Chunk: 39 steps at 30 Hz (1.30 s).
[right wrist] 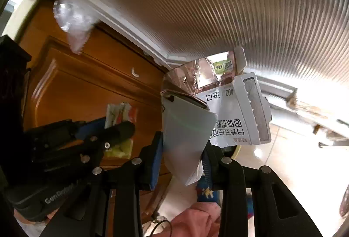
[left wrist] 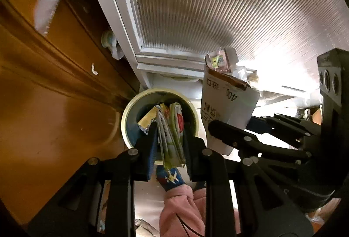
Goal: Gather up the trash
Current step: 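Open both tools to drop the carton and packet into the bin, then raise both tools back up toward the counter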
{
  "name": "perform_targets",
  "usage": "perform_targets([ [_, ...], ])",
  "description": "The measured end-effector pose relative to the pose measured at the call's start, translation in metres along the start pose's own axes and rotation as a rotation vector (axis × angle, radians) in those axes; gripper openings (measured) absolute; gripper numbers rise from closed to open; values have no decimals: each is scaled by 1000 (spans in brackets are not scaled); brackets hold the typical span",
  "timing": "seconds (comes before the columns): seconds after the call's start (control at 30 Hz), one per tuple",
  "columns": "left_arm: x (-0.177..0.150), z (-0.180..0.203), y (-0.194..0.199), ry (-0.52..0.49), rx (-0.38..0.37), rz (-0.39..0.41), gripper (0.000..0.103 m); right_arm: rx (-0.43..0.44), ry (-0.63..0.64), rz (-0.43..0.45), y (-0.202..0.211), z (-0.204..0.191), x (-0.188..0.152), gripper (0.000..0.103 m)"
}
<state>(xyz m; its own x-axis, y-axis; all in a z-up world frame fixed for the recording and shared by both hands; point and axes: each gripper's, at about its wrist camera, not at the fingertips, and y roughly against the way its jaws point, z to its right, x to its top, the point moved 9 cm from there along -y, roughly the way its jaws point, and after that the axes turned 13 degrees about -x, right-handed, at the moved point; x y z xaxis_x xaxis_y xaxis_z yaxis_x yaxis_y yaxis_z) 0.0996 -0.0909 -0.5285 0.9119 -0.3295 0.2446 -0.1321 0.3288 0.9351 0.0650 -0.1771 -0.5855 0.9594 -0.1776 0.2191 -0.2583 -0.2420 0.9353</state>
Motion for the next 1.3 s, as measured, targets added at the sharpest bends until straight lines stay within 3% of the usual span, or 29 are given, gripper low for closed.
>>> perform_targets([
  [0.13, 2, -14, -13, -29, 46, -11, 29, 37, -4, -26, -31, 3, 2, 33],
  [0.2, 4, -22, -17, -26, 67, -18, 46, 63, -9, -45, -39, 3, -2, 34],
  [0.3, 4, -30, -18, 3, 62, -15, 64, 70, -54, -76, -52, 6, -4, 40],
  [0.37, 4, -32, -16, 9, 55, -16, 70, 77, -91, -88, -56, 12, -4, 46],
  [0.6, 4, -25, -17, -20, 71, -28, 71, 45, -86, -102, -56, 7, -5, 48],
  [0.8, 6, -7, 4, -23, 64, -29, 71, 10, -84, -97, -32, 4, -11, 48],
  [1.03, 10, 21, 55, -13, 39, -20, 71, -25, -97, -69, 28, 0, -14, 48],
  [1.3, 15, 62, 146, -28, 15, 21, 71, -46, -52, -14, 121, -18, -7, 48],
])
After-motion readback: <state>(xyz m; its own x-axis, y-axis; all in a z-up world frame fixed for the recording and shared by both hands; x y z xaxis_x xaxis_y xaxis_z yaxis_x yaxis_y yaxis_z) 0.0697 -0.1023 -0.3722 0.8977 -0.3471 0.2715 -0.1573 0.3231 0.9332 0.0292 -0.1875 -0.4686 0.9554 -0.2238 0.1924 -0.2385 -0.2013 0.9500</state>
